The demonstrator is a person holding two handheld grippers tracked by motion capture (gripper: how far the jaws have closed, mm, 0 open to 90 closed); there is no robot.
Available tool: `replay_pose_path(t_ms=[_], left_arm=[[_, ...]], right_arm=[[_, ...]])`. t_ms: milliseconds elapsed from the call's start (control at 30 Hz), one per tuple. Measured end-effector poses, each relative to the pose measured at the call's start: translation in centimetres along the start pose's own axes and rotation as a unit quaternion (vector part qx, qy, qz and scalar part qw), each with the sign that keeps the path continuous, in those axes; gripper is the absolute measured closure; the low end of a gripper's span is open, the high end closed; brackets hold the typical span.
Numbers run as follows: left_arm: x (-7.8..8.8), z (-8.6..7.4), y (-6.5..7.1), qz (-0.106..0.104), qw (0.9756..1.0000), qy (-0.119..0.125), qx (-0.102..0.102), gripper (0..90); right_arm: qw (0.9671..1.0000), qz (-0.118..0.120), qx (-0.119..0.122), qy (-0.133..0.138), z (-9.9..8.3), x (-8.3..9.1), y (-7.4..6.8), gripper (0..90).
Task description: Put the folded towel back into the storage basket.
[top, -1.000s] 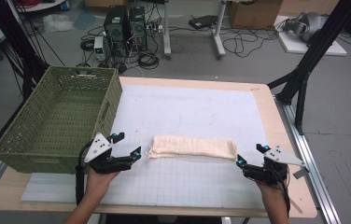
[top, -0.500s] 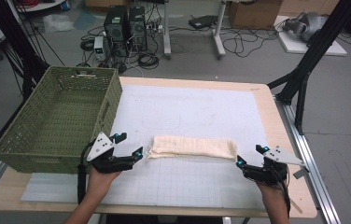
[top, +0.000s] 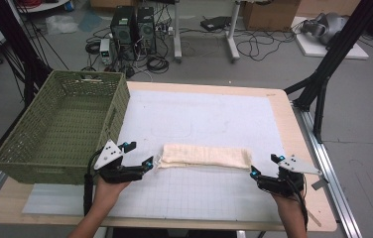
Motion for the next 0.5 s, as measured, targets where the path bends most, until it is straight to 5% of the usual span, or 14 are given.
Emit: replay_pose_path(t_ms=[500], left_arm=[[-1.0, 2.0, 0.1, -0.025, 0.9994, -0.021, 0.016, 17.8]], right_arm=[[1.0, 0.0, -0.003, 0.001, -0.1, 0.1, 0.0, 15.4]])
Point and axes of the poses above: each handheld gripper's, and its own axes: x roughly backward along the jaws, z roughly out of its top, y roughly to its right, the point moved 2 cm from there along -x, roughly forward along the jaws, and after that the axes turned 9 degrees about -y, right-handed, at the moved point
